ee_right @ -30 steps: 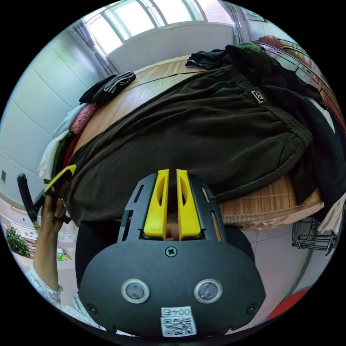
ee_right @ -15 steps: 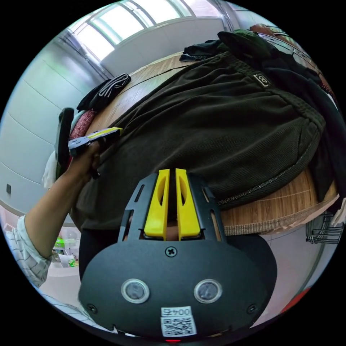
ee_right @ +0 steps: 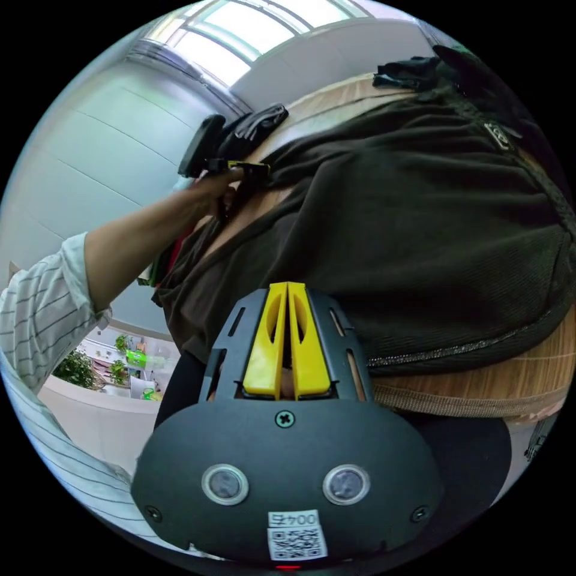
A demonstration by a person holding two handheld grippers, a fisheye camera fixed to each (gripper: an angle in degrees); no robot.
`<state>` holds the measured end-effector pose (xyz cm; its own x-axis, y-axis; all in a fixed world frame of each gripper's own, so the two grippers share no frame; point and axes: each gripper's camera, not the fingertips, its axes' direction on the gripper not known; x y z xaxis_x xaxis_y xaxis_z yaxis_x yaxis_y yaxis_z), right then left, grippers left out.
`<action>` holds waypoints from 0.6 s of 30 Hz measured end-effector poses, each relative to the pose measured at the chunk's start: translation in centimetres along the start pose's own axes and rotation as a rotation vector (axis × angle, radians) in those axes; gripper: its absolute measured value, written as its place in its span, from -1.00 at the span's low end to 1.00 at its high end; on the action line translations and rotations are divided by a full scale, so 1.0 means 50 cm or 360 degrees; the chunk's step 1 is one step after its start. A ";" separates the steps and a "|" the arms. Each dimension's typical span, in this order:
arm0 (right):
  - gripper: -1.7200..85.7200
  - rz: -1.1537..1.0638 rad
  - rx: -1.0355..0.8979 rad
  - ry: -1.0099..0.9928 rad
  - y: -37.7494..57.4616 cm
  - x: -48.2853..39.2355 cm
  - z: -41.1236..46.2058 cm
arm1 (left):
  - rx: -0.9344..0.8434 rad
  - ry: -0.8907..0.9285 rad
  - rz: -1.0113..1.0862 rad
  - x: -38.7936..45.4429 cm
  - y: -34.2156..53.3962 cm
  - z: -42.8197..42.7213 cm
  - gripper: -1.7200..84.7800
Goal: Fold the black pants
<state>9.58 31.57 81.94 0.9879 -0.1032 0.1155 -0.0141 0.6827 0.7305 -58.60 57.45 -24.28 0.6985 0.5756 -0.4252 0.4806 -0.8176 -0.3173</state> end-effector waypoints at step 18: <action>-0.98 0.0417 0.0032 0.1054 -0.291 0.340 -0.269 | -0.0043 0.0250 -0.0141 0.062 0.487 -0.180 -0.96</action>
<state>28.66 29.58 64.22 0.8375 0.5284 -0.1396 -0.2607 0.6107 0.7477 -39.95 39.18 -25.70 0.7259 0.6375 -0.2581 0.5567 -0.7650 -0.3239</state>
